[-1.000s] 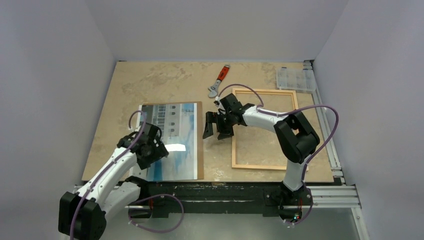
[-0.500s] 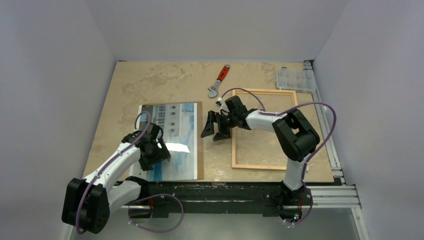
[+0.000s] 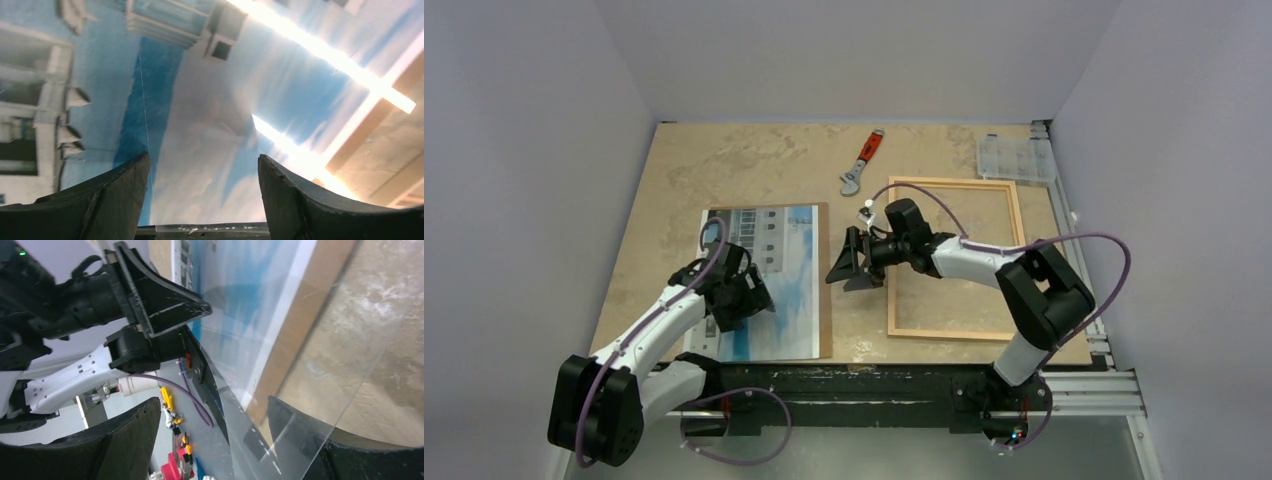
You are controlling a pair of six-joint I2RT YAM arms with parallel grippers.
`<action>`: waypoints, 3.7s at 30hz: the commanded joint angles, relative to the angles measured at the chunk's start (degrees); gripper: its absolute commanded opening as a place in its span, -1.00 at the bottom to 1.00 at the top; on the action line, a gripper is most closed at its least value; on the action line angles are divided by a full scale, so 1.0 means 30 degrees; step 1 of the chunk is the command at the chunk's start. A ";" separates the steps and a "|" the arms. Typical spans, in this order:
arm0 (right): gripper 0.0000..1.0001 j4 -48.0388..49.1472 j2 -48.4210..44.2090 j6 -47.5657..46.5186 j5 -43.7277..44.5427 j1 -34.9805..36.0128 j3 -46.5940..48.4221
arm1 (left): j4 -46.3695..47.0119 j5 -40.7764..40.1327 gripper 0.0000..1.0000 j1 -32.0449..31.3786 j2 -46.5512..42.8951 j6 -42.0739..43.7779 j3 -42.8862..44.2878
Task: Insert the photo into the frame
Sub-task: Pick up the photo frame item at the center of the board.
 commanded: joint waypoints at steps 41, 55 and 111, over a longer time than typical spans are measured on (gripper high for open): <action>0.84 -1.0302 -0.6192 -0.8696 0.5948 -0.6743 -0.0696 | 0.2086 -0.1371 0.60 -0.4149 0.0355 -0.1725 0.1147; 0.40 -0.7376 -0.0522 -0.8074 0.0456 -0.7682 0.1667 | 0.6448 0.2033 0.53 -0.2541 0.1929 -0.1648 -0.1113; -0.22 -0.5511 -0.1996 -0.6584 -0.2984 -0.8211 -0.0780 | 0.6062 0.2308 0.49 -0.2609 0.3807 -0.0774 -0.0378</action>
